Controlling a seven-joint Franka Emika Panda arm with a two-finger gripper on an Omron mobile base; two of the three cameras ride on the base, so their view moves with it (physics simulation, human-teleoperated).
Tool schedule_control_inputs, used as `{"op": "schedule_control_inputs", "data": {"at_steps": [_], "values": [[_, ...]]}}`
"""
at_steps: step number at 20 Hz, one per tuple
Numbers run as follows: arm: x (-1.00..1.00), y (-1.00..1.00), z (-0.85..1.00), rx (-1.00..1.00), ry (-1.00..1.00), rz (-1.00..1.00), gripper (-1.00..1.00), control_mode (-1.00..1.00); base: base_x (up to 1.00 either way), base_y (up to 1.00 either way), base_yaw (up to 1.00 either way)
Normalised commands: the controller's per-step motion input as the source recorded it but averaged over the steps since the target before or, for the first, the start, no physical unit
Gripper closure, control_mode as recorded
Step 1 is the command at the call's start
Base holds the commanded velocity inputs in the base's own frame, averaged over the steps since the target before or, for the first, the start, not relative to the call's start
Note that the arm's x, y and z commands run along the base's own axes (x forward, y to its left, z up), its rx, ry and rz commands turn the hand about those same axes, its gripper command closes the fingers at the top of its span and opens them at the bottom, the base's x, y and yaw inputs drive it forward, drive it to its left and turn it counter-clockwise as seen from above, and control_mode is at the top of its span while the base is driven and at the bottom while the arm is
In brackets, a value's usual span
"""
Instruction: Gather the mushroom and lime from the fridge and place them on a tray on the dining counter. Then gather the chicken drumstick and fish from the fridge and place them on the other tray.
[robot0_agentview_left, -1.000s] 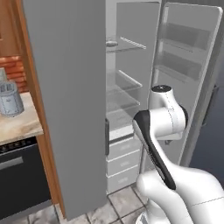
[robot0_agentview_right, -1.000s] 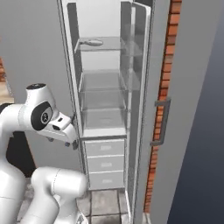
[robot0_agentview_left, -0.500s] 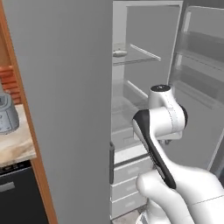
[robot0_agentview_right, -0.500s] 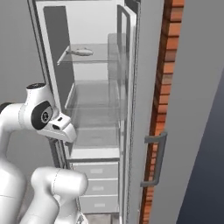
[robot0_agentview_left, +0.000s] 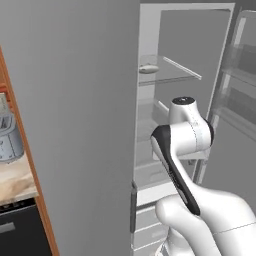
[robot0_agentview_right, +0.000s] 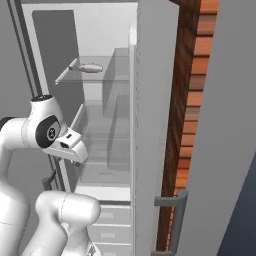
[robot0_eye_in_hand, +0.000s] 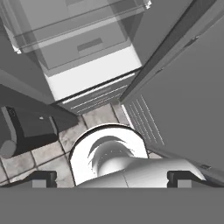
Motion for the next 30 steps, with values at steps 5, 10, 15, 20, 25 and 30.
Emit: {"op": "schedule_control_inputs", "data": {"at_steps": [5, 10, 15, 20, 25, 30], "values": [[0.00, 0.00, 0.00, 0.00, 0.00, 0.00, -1.00, 1.00, 0.52, -0.28, 0.15], [0.00, 0.00, 0.00, 0.00, 0.00, 0.00, -1.00, 1.00, 0.09, 0.00, 0.01], [0.00, 0.00, 0.00, 0.00, 0.00, 0.00, -1.00, 1.00, 0.00, 0.00, 0.00], [0.00, 0.00, 0.00, 0.00, 0.00, 0.00, -1.00, 1.00, -0.01, 0.00, 0.00], [0.00, 0.00, 0.00, 0.00, 0.00, 0.00, -1.00, 1.00, -0.08, -0.01, 0.00], [0.00, 0.00, 0.00, 0.00, 0.00, 0.00, -1.00, 1.00, -0.03, 0.00, 0.02]]}}
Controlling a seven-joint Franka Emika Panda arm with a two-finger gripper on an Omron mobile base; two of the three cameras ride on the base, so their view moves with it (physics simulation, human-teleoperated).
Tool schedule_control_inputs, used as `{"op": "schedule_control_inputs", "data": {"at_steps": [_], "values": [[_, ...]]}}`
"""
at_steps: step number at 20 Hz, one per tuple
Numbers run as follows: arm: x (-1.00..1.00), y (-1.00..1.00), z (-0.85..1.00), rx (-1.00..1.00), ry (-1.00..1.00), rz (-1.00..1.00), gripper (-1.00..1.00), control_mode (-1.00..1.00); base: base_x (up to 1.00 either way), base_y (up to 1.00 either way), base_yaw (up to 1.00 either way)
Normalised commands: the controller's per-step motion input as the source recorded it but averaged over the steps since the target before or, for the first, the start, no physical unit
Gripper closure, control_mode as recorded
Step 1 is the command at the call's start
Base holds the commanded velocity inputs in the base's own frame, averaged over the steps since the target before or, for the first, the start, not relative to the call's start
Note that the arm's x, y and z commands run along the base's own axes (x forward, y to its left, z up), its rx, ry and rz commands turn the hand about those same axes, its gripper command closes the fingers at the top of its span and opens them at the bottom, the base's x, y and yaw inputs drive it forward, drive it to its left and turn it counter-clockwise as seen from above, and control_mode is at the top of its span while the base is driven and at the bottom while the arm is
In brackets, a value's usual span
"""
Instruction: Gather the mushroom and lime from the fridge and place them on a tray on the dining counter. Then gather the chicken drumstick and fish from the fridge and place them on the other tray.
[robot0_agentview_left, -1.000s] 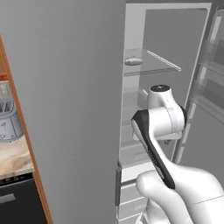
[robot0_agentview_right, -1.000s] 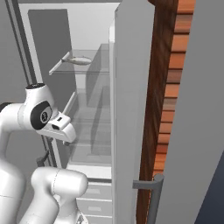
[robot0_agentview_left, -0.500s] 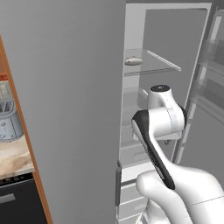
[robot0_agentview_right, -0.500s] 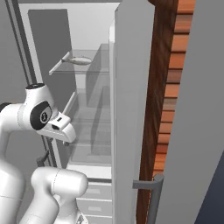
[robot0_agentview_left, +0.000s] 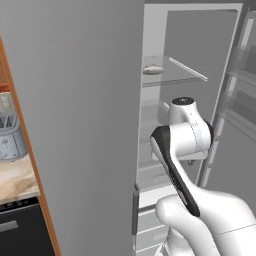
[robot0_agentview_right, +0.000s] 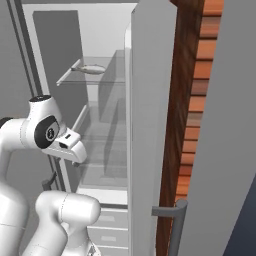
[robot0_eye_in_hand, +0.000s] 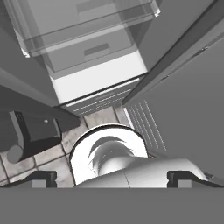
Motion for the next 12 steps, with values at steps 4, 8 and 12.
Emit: {"op": "schedule_control_inputs", "data": {"at_steps": [4, 8, 12], "values": [[-0.02, 0.00, 0.19, 0.00, -0.10, 0.05, -1.00, -1.00, -0.03, 0.00, 0.02], [-0.01, 0.00, 0.50, 0.00, -0.21, 0.07, -1.00, -1.00, 0.00, 0.00, 0.00], [0.00, -0.03, 0.60, 0.00, -0.17, 0.09, -1.00, -1.00, 0.00, 0.00, 0.00]]}}
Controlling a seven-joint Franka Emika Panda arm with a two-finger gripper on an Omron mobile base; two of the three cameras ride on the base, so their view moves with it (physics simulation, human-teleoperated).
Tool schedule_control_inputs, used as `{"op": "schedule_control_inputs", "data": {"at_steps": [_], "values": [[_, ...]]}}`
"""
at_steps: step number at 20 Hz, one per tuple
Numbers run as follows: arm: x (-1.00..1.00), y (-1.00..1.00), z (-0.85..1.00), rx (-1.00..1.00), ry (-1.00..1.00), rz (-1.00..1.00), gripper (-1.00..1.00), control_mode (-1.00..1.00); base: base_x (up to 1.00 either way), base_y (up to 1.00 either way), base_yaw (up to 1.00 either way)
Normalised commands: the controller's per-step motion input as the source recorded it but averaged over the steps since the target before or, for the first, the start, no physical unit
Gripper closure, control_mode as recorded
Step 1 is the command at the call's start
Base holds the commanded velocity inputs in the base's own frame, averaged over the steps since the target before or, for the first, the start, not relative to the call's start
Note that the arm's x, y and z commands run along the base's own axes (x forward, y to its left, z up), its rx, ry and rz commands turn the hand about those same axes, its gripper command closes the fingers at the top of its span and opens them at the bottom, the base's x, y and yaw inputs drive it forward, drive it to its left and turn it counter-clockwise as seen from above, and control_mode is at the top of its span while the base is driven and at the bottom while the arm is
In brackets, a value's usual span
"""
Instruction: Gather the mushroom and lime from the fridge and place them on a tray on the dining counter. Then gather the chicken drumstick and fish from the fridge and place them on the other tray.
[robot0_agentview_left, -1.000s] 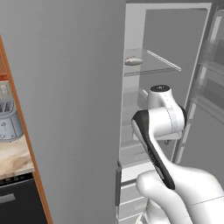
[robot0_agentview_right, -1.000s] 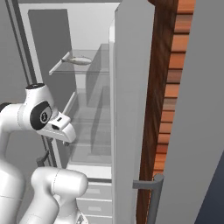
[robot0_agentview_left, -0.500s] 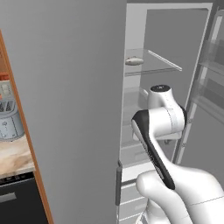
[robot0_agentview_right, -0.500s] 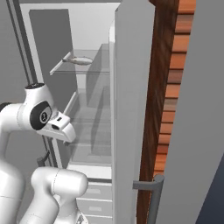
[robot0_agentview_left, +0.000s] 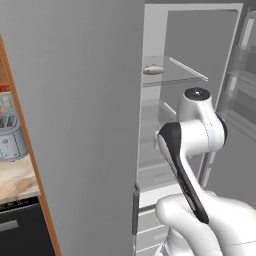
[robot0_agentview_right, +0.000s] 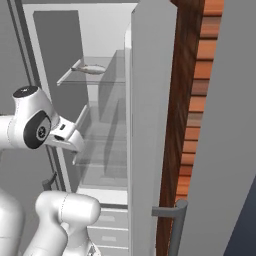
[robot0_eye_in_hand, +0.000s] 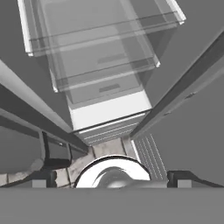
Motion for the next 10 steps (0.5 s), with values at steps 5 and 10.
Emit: {"op": "schedule_control_inputs", "data": {"at_steps": [5, 10], "values": [[0.09, -0.06, 0.46, 0.00, -0.15, 0.20, -1.00, -1.00, 0.00, 0.00, 0.00], [0.24, -0.13, 0.21, 0.00, -0.11, 0.29, -1.00, -1.00, 0.00, 0.00, 0.00]]}}
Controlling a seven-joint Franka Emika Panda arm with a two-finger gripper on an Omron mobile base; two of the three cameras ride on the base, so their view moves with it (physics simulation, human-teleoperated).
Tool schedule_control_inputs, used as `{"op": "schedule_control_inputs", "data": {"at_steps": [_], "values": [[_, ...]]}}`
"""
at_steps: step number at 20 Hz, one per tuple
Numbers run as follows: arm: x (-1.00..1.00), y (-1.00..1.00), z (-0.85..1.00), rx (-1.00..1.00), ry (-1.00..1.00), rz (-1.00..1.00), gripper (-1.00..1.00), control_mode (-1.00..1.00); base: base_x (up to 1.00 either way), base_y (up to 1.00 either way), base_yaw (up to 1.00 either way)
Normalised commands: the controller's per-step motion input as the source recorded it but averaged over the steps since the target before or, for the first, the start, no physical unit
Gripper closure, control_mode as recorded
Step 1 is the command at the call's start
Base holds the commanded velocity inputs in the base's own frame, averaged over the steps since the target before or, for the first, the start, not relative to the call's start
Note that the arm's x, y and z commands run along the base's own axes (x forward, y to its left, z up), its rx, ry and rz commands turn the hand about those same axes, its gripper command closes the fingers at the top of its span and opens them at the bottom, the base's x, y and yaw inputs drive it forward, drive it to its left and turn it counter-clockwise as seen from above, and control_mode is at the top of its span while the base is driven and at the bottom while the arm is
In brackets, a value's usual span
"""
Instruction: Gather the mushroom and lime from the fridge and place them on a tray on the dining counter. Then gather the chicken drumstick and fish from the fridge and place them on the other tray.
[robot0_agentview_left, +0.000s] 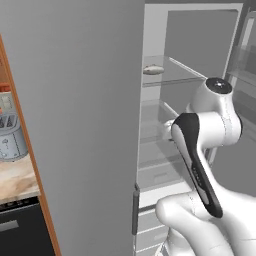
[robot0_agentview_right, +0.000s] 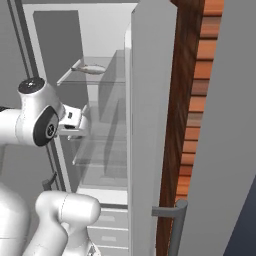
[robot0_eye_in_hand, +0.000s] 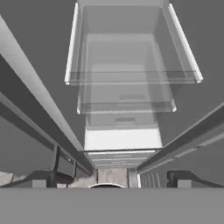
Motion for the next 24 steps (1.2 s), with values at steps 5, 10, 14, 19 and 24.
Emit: {"op": "schedule_control_inputs", "data": {"at_steps": [5, 10, 14, 19, 24], "values": [[0.32, -0.16, 0.05, 0.00, -0.12, 0.30, -1.00, -1.00, 0.00, 0.00, 0.00], [0.41, 0.00, 0.19, 0.00, -0.15, 0.20, -1.00, -1.00, 0.00, 0.00, 0.00], [0.52, 0.00, 0.30, 0.00, -0.17, 0.14, -1.00, -1.00, 0.00, 0.00, 0.00], [0.32, 0.00, 0.40, -0.04, -0.11, 0.03, -1.00, -1.00, 0.00, 0.00, 0.00], [0.29, 0.00, 0.49, -0.07, 0.00, 0.00, -1.00, -1.00, 0.00, 0.00, 0.00]]}}
